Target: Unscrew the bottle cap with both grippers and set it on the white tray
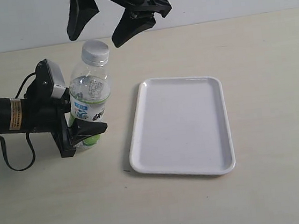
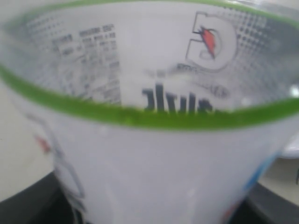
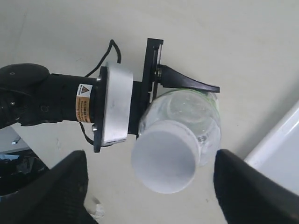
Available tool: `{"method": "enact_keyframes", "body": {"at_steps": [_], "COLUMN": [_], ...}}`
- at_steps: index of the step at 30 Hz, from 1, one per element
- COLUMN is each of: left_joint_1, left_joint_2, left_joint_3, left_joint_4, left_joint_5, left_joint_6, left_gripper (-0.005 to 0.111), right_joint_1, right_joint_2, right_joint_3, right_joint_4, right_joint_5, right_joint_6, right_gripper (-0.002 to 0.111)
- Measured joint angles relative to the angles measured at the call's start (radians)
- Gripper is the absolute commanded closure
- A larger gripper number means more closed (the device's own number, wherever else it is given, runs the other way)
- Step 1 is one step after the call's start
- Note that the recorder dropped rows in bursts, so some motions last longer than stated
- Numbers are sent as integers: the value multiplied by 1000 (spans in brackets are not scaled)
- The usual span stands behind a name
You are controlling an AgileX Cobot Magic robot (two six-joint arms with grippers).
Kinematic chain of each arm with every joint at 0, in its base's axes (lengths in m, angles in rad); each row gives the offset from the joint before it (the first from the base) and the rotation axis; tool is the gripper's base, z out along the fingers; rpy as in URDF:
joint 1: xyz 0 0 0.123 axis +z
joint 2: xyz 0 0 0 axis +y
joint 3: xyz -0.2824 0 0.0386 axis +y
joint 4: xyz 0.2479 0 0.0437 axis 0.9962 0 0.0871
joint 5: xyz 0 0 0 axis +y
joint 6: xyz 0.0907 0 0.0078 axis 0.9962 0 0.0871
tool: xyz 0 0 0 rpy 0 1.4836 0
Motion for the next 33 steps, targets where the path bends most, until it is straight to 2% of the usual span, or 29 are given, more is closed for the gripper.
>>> {"method": "enact_keyframes", "body": {"at_steps": [8,11,19,23,28,33], "left_joint_1": [0,0,0,0,0,0], "left_joint_2": [0,0,0,0,0,0], "left_joint_3": [0,0,0,0,0,0], "left_joint_4": [0,0,0,0,0,0], "left_joint_5": [0,0,0,0,0,0], "left_joint_6": [0,0,0,0,0,0], "left_gripper": [107,107,107,107,107,107], "right_joint_1": [0,0,0,0,0,0], "right_joint_2": [55,55,55,55,55,55], "right_joint_3": [0,0,0,0,0,0], "right_joint_4": [9,13,13,13,13,17], "right_joint_5": [-15,-17,-6,-6,-4,-2], "right_joint_6": [2,-4,-31,-68,-164,-411], "right_gripper": [40,47,90,107,108,108]}}
